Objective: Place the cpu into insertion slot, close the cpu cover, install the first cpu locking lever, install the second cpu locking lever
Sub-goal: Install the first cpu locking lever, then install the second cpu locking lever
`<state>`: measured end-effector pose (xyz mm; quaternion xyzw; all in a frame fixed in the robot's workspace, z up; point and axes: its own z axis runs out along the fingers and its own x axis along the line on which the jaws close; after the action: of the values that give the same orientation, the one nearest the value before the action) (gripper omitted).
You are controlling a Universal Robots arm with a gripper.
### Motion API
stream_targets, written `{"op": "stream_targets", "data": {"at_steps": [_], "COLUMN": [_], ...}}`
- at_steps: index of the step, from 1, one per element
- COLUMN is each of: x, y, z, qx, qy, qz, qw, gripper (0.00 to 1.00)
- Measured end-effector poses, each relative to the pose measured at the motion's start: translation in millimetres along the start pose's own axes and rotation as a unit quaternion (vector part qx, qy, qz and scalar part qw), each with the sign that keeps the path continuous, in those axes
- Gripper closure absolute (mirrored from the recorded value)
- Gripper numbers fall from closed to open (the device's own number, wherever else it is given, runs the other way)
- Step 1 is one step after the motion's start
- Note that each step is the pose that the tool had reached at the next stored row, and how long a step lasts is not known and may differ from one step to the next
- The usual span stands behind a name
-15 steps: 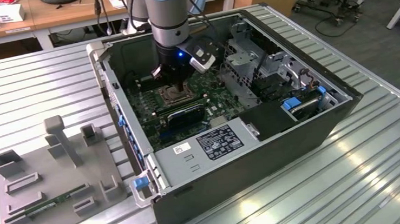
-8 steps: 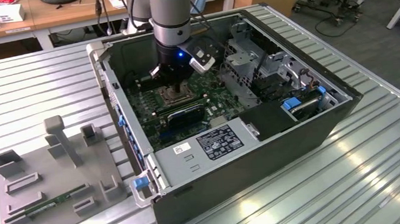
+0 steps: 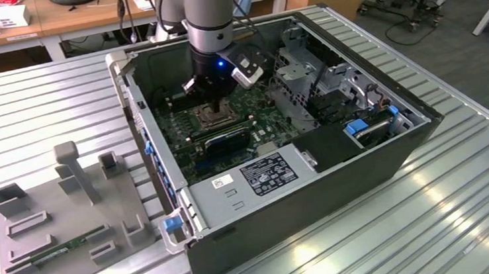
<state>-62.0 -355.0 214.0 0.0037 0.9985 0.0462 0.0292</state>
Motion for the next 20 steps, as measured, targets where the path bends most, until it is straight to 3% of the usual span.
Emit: {"op": "stream_targets", "data": {"at_steps": [4, 9, 20], "x": [-1.3, -3.6, -6.9], "y": [0.6, 0.9, 0.9], "z": [-6.3, -9.2, -9.3], "qx": [0.001, 0.0011, 0.0011], "qy": [0.0121, 0.0199, 0.0209], "qz": [0.001, 0.002, 0.002], "qw": [0.99993, 0.9998, 0.99978], "gripper": [0.89, 0.89, 0.89]}}
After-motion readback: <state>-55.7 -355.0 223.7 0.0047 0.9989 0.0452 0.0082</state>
